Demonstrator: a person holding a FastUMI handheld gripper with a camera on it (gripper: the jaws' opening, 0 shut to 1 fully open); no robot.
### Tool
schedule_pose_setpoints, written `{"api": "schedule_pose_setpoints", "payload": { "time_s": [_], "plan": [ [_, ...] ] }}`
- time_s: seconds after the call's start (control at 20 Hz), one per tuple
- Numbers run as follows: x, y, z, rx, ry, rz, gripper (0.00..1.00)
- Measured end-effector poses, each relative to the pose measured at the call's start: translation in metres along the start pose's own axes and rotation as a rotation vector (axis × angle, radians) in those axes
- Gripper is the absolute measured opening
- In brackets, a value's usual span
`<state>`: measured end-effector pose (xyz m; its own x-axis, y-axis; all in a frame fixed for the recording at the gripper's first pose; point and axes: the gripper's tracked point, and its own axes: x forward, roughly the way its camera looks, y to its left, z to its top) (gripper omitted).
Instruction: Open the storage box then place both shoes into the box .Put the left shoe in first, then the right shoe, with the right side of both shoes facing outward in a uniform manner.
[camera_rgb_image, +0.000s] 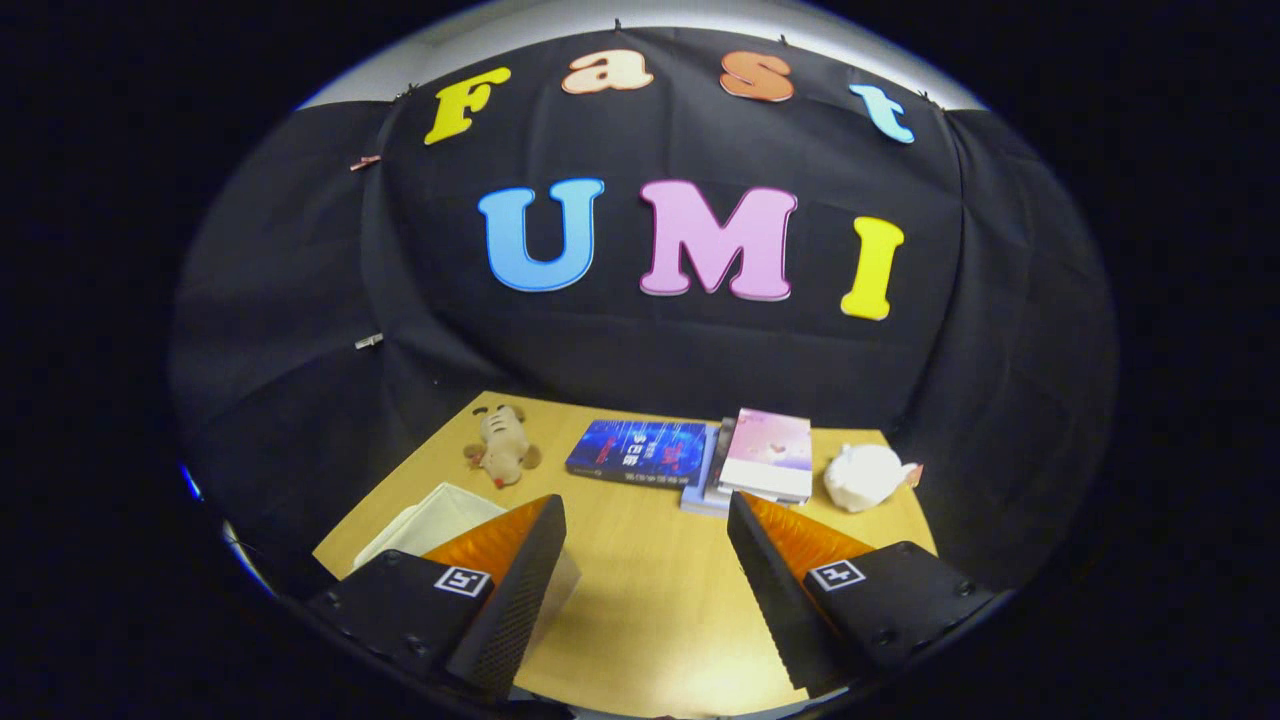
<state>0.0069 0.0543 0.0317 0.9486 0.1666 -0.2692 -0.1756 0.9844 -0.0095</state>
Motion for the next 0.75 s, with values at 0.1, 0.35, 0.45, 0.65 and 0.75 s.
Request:
{"api": "schedule_pose_setpoints", "payload": {
  "time_s": [0.1, 0.35, 0.45, 0.65, 0.75],
  "plan": [
    [-0.009, -0.029, 0.021, -0.015, -0.084, 0.01, 0.99],
    [-0.03, -0.089, 0.04, -0.021, -0.225, 0.008, 0.99],
    [-0.036, -0.1, 0.033, -0.031, -0.248, 0.008, 0.99],
    [-0.044, -0.113, -0.006, 0.008, -0.202, -0.012, 0.99],
    [-0.047, -0.114, -0.026, 0.04, -0.166, -0.009, 0.99]
  ]
}}
